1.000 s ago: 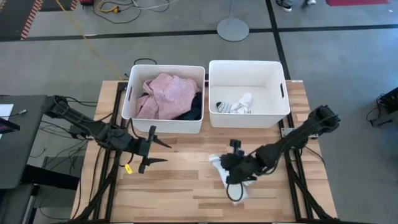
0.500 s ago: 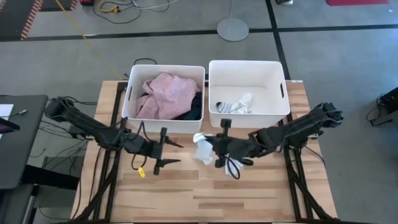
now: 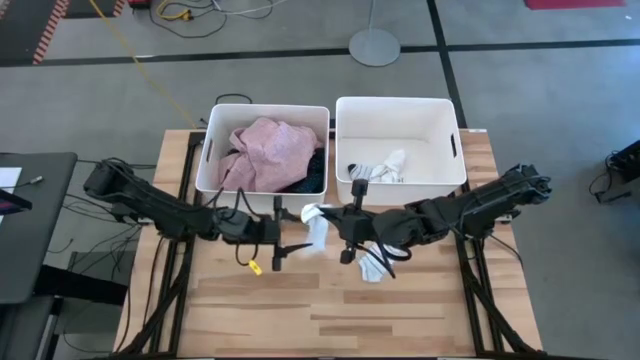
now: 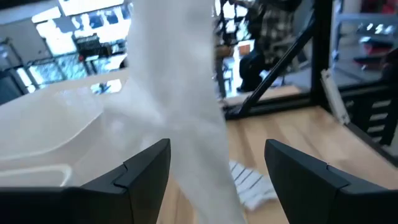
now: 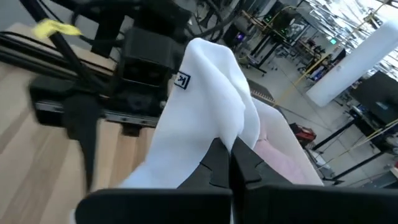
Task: Sort clothes
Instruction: Put the white sock into the right white laundry bin
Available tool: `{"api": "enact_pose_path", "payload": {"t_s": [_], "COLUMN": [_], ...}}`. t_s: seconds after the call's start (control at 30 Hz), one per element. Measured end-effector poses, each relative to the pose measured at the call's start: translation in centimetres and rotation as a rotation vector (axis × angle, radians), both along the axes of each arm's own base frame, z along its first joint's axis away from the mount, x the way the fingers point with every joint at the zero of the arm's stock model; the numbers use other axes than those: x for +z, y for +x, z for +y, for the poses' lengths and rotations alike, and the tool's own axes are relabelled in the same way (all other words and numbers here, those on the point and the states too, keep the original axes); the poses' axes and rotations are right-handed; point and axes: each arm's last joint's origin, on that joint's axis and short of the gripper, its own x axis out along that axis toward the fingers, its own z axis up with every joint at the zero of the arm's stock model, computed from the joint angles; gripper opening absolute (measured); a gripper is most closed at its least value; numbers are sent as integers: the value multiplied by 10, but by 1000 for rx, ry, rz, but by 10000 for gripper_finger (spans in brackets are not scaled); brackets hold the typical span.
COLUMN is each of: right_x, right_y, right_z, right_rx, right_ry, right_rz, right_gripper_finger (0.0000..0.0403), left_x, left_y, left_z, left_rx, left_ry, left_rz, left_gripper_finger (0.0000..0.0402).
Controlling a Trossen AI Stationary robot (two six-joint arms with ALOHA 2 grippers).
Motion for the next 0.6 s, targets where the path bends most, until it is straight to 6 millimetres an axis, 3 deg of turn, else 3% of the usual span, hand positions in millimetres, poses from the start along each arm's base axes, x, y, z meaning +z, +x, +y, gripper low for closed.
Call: {"api": "enact_pose_path", "payload": {"t_s": [0.3,0.4,0.6], "right_x": [2,1,-3], "right_y": [1,0,-6], "right_z": [-2,2,12], "right_rx": [-1,10,-1], "right_ry": [-16,-19,-44], "right_rz": [-14,-4,35], "right_gripper_finger": [0,0,0], "left_x": [-1,3,6], "left_y": [28,32,32], "left_z": [4,4,4], "left_rx": [70,85,83], "left_ry": [15,73,172], "left_rz": [-13,3,39], "left_gripper_finger": [240,185,19]}}
